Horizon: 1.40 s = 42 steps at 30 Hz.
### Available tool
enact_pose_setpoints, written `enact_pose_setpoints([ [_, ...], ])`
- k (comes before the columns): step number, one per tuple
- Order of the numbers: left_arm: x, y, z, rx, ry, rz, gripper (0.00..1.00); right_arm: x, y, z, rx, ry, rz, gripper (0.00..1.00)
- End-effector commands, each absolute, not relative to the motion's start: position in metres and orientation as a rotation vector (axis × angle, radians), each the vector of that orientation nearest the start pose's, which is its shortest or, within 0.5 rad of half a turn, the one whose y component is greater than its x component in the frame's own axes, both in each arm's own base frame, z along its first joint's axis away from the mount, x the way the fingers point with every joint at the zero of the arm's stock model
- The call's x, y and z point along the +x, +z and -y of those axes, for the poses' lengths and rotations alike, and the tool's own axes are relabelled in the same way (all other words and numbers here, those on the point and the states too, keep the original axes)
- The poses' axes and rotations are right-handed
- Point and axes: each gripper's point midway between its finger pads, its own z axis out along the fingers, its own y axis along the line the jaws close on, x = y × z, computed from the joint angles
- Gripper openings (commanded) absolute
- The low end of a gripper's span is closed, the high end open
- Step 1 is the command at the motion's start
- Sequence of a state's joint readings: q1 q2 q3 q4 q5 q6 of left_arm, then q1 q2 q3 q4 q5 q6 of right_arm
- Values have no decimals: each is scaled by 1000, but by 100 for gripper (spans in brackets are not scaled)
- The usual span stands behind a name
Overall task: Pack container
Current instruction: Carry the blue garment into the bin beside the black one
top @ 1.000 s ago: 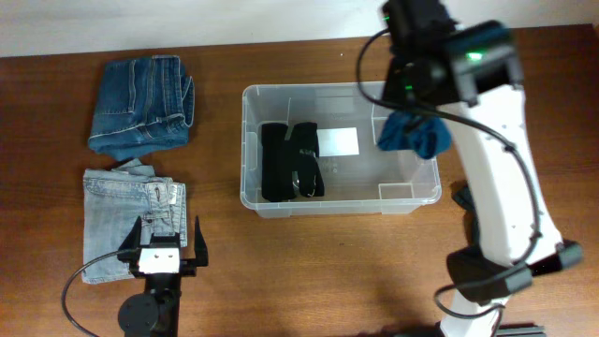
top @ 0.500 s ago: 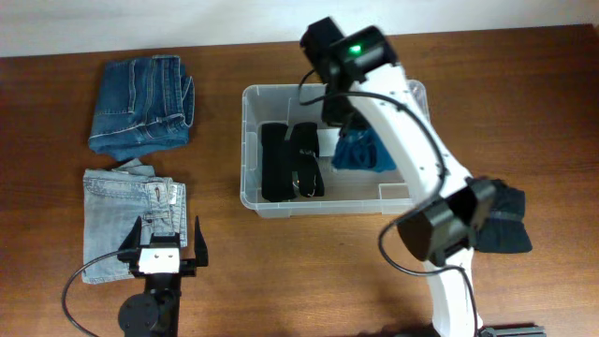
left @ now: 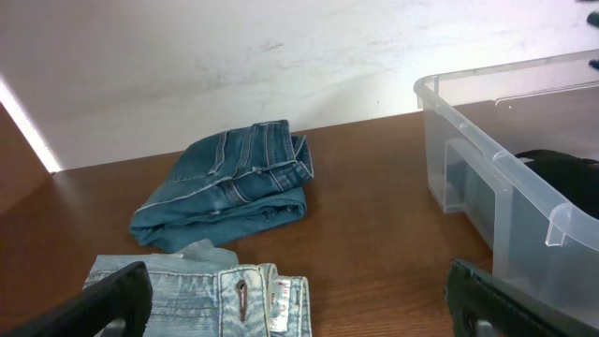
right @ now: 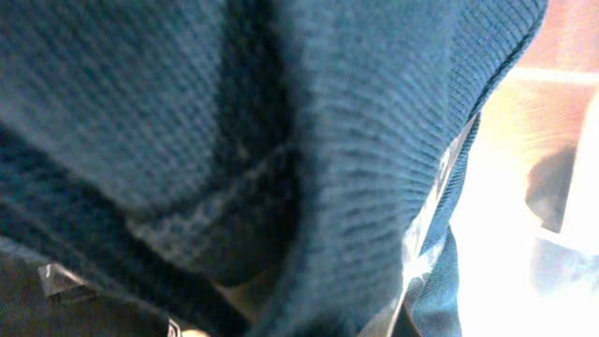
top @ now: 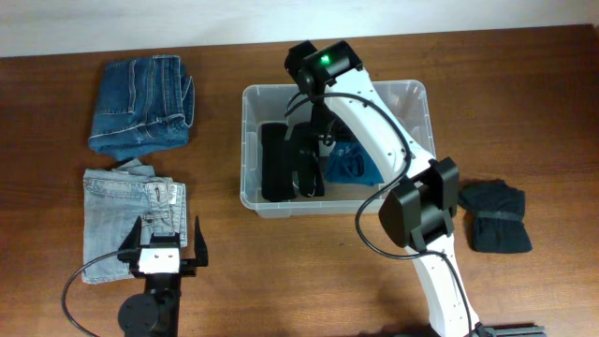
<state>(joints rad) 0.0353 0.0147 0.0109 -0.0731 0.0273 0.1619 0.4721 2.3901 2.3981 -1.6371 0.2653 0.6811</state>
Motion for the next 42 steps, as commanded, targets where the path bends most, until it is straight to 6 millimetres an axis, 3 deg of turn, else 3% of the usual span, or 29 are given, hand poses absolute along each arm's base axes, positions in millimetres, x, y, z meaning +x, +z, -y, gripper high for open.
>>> enact_pose_setpoints([
  [1, 246, 157, -3, 140, 131, -1643, 99, 410, 107, -164, 302, -409, -3024, 4],
  [9, 246, 157, -3, 140, 131, -1643, 99, 401, 86, -173, 253, -444, -3052, 4],
  [14, 246, 157, -3, 140, 131, -1643, 100, 400, 84, -181, 228, -436, -3046, 5],
  [19, 246, 157, -3, 140, 131, -1643, 99, 399, 84, -182, 217, -437, -3047, 22],
  [22, 246, 157, -3, 140, 131, -1643, 99, 399, 84, -182, 217, -437, -3047, 46],
  [25, 246, 157, -3, 140, 131, -1643, 99, 399, 84, -182, 217, -437, -3047, 61],
  [31, 246, 157, -3, 140, 131, -1643, 99, 400, 85, -181, 219, -442, -3040, 60],
  [34, 246, 157, -3, 140, 131, -1643, 99, 402, 90, -182, 219, -422, -3032, 54],
  [42, 246, 157, -3, 140, 132, -1643, 99, 415, 115, -195, 155, -299, -2991, 51],
])
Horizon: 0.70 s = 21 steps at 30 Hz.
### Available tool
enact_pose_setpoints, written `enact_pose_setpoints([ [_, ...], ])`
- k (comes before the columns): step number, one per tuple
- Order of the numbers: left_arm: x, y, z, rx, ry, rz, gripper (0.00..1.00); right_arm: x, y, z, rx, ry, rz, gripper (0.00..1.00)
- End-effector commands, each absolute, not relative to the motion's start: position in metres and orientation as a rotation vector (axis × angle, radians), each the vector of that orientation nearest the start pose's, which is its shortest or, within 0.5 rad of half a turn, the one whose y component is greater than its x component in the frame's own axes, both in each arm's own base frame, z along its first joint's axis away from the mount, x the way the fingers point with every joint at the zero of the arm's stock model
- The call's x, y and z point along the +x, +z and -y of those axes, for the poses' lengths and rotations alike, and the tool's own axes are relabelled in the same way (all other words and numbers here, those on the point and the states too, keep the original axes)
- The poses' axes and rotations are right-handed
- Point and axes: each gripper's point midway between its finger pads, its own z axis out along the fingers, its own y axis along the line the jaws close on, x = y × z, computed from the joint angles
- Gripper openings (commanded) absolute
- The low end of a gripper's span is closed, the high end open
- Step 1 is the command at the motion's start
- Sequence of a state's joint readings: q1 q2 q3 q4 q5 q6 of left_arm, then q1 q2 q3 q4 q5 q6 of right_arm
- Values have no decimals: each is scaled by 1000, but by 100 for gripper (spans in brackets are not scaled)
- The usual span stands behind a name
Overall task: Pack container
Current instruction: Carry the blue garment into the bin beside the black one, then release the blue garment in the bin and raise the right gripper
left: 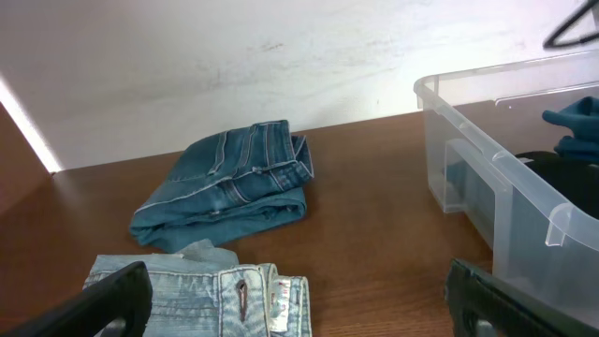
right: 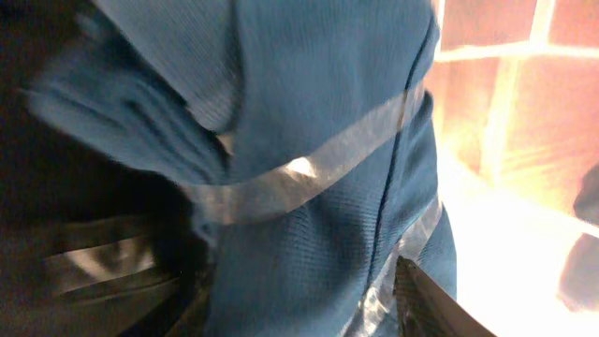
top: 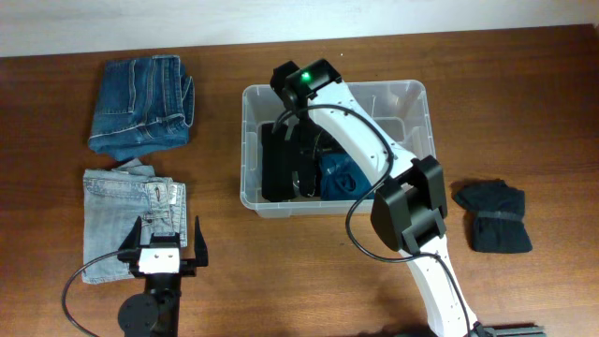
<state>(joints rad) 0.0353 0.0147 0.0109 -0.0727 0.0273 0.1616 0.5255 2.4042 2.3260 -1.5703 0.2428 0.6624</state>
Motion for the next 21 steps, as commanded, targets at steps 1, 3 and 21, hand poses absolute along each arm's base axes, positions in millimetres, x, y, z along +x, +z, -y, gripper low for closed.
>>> enact_pose_setpoints([
  [1, 246, 157, -3, 140, 131, -1643, 99, 416, 120, -198, 157, -277, -2986, 51],
  [3, 246, 157, -3, 140, 131, -1643, 99, 417, 127, -203, 135, -224, -2983, 50],
  [21, 246, 157, -3, 140, 131, -1643, 99, 410, 90, -200, 105, -211, -3073, 4],
])
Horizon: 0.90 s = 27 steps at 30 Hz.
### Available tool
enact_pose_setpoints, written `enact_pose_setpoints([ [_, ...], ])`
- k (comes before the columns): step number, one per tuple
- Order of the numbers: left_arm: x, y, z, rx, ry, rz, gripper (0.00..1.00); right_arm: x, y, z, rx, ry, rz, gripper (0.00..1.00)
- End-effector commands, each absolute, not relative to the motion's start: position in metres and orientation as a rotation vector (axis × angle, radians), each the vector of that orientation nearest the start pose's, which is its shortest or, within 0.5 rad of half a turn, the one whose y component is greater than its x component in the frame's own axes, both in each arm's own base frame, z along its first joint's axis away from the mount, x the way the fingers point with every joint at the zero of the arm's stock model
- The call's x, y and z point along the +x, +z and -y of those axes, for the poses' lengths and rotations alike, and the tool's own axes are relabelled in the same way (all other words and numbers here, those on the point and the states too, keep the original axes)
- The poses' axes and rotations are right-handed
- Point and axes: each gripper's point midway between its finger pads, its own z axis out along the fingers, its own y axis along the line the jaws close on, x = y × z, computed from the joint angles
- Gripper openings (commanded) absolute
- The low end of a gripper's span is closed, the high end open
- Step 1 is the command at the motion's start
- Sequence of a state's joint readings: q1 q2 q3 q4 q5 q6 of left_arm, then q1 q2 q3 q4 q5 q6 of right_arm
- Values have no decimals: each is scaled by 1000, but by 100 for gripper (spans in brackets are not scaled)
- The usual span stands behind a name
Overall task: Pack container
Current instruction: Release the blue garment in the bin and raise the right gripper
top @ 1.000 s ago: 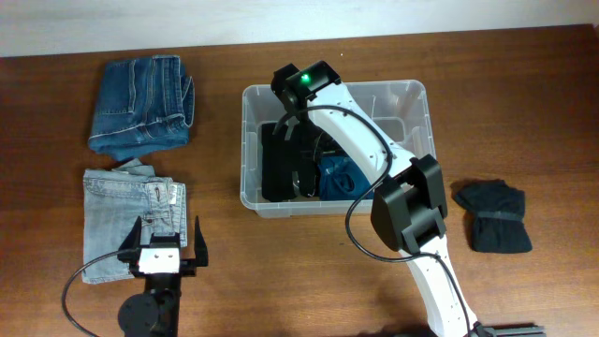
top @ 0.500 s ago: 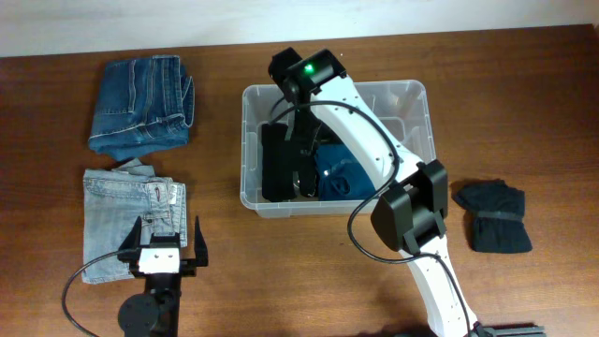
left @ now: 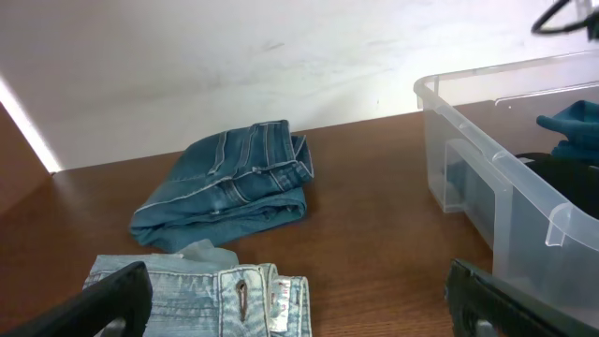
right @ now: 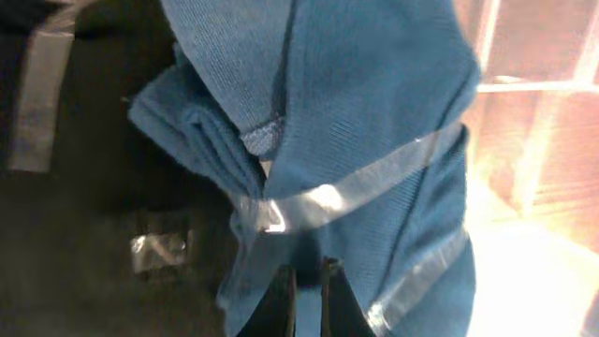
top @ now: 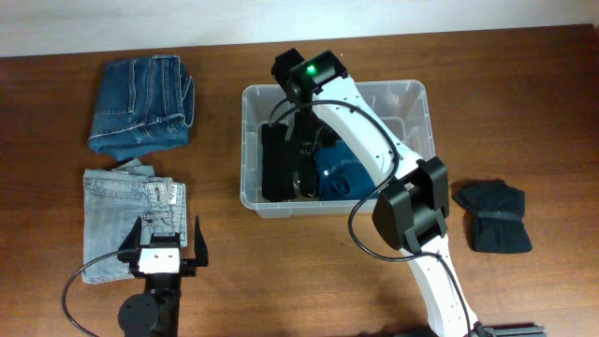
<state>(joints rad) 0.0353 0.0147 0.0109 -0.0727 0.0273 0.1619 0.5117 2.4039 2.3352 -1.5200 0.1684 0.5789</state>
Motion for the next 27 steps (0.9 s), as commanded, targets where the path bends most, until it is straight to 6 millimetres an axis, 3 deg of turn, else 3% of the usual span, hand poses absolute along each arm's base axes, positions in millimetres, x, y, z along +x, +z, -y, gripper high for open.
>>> enact_pose_setpoints([
  [1, 246, 157, -3, 140, 132, -1643, 99, 409, 85, -202, 105, -200, -3082, 4],
  [10, 246, 157, -3, 140, 131, -1643, 99, 404, 42, -205, 106, -180, -3116, 4],
  [14, 246, 157, -3, 140, 131, -1643, 99, 406, 43, -205, 108, -174, -3110, 4],
  [18, 246, 157, -3, 140, 131, -1643, 99, 413, 68, -208, 71, -140, -3077, 4],
  [22, 246, 157, -3, 140, 131, -1643, 99, 419, 118, -209, 31, -109, -3023, 5],
  [25, 246, 157, -3, 140, 131, -1643, 99, 419, 162, -202, -17, -100, -2971, 18],
  [27, 246, 157, -3, 140, 131, -1643, 99, 422, 192, -194, -56, -97, -2910, 33],
])
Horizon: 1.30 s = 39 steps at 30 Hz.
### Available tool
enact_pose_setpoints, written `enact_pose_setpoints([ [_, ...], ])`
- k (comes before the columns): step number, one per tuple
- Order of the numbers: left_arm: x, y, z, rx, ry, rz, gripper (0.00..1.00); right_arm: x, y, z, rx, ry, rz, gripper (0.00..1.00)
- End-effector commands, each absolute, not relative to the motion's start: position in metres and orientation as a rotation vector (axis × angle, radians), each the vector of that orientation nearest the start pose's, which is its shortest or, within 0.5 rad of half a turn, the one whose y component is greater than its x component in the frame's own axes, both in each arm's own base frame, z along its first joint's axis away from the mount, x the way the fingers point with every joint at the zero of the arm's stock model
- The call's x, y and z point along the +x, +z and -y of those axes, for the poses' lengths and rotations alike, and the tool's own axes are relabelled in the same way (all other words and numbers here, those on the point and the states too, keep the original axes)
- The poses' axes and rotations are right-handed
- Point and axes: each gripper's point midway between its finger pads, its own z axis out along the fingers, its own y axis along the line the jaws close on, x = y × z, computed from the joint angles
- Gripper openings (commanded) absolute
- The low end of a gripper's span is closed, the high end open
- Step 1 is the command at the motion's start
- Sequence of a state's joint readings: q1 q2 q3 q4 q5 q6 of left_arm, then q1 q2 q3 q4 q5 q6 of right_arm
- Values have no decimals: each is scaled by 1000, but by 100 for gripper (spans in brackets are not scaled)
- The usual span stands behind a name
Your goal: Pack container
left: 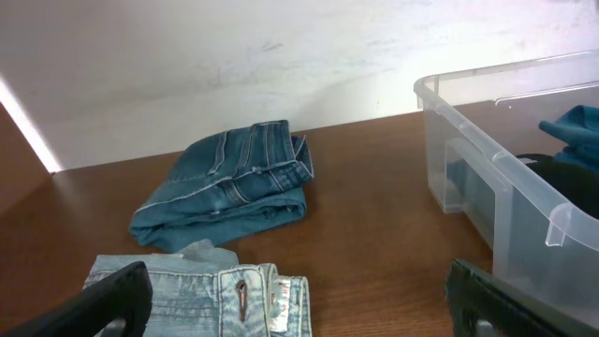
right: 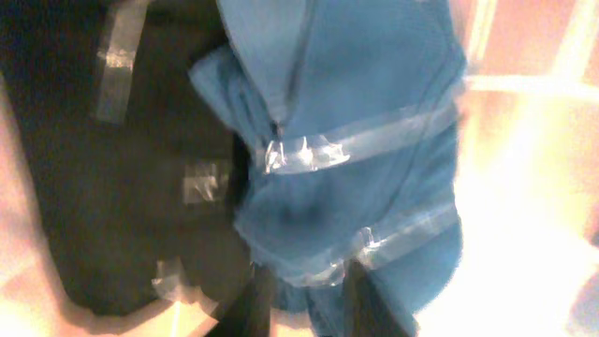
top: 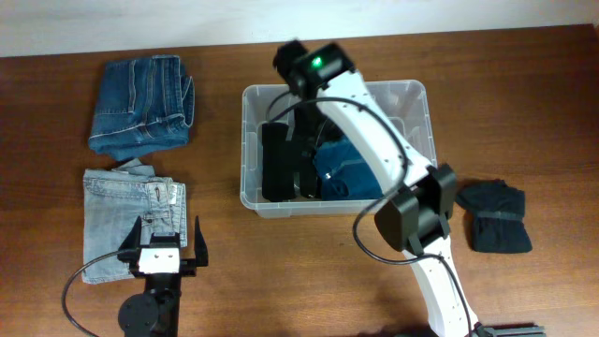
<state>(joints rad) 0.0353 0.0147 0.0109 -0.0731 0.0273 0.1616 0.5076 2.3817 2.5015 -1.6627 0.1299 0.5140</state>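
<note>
A clear plastic container point(top: 417, 105) holds a black taped bundle point(top: 279, 161) on its left and a blue taped bundle point(top: 343, 168) right beside it. Seen through the right wrist camera, the blue bundle point(right: 360, 140) and the black bundle point(right: 122, 159) lie well below my right gripper point(right: 309, 301), which is open and holds nothing. The right wrist point(top: 314, 64) hovers over the container's far left corner. My left gripper point(left: 299, 316) rests open near the front edge, over the light jeans point(left: 187, 285).
Folded dark blue jeans point(top: 140, 103) lie at the back left, with light jeans point(top: 131, 217) in front of them. A dark taped bundle point(top: 494, 215) sits on the table to the right of the container. The right arm's base link point(top: 416, 211) stands between them.
My right gripper is farther from the blue bundle, so both bundles show more fully. Its fingers are wider apart. The blue bundle stays beside the black one. The left arm is unchanged.
At first my right gripper was low in the container, with blue fabric filling its view. Then the blue bundle lay closer to the black one with the gripper just over it. Later the gripper was a little farther off, and now it is well above both.
</note>
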Motion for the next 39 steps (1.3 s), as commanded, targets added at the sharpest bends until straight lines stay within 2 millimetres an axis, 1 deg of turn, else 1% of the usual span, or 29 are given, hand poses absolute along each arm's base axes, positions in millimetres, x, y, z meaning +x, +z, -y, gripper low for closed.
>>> enact_pose_setpoints([
  [1, 246, 157, -3, 140, 131, -1643, 99, 422, 210, -196, -137, -34, -2875, 77],
  [2, 246, 157, -3, 140, 132, -1643, 99, 425, 222, -192, -123, -21, -2841, 86],
  [4, 246, 157, -3, 140, 131, -1643, 99, 425, 246, -180, -83, 1, -2788, 89],
  [6, 246, 157, -3, 140, 131, -1643, 99, 424, 267, -163, -41, 17, -2745, 93],
  [8, 246, 157, -3, 140, 131, -1643, 99, 423, 285, -145, -21, 21, -2705, 96],
  [11, 246, 157, -3, 140, 131, -1643, 99, 420, 313, -114, 65, 30, -2643, 100],
  [14, 246, 157, -3, 140, 131, -1643, 99, 412, 338, -84, 135, 27, -2584, 99],
  [16, 246, 157, -3, 140, 131, -1643, 99, 403, 355, -60, 196, 15, -2541, 99],
  [19, 246, 157, -3, 140, 131, -1643, 99, 387, 375, -26, 285, -38, -2487, 99],
  [21, 246, 157, -3, 140, 131, -1643, 99, 370, 385, 0, 351, -110, -2455, 99],
  [23, 246, 157, -3, 140, 131, -1643, 99, 349, 391, 26, 420, -195, -2435, 98],
  [25, 246, 157, -3, 140, 131, -1643, 99, 328, 391, 47, 483, -269, -2430, 98],
  [27, 246, 157, -3, 140, 131, -1643, 99, 306, 385, 64, 547, -310, -2448, 99],
  [30, 246, 157, -3, 140, 131, -1643, 99, 276, 366, 88, 655, -364, -2495, 99],
  [34, 246, 157, -3, 140, 131, -1643, 99, 247, 329, 110, 787, -427, -2597, 99],
  [39, 246, 157, -3, 140, 131, -1643, 99, 225, 271, 120, 904, -454, -2786, 99],
])
